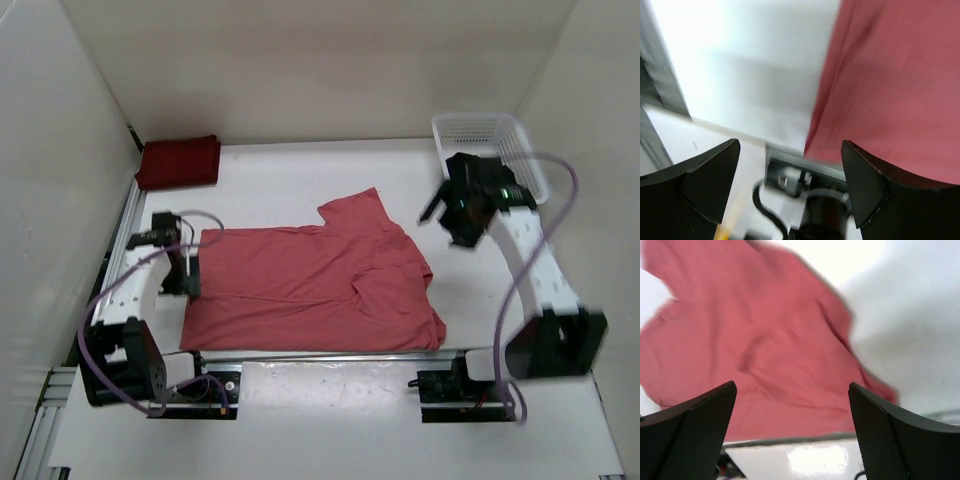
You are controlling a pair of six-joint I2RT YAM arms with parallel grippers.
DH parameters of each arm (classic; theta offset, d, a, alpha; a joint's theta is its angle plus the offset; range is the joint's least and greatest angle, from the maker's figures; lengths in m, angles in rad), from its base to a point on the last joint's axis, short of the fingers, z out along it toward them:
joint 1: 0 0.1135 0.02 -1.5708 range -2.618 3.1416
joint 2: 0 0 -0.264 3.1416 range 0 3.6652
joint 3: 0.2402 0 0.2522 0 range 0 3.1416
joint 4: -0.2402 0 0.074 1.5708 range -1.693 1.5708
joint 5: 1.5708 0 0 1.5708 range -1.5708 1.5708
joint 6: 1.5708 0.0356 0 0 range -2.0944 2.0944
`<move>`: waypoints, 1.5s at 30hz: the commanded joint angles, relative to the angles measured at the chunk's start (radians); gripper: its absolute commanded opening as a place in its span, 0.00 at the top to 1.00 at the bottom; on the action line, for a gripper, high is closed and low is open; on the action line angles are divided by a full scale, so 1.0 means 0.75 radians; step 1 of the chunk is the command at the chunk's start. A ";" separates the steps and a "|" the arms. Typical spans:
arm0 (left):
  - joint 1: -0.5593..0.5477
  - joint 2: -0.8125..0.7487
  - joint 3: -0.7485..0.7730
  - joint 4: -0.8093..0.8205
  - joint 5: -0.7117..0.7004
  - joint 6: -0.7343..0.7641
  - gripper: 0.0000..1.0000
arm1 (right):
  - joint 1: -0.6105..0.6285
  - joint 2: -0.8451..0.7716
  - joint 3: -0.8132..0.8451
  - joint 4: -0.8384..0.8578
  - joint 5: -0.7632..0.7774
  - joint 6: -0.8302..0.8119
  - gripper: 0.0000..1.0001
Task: Fold and stack the t-shirts
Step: Fold the flattened tshirt in 1/3 of the way, then grap the side of the flattened tshirt furthest away from the robot with both arms
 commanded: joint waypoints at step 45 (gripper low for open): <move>-0.038 1.140 0.919 0.547 0.560 -0.001 0.31 | 0.361 1.675 1.450 0.271 0.329 0.076 0.88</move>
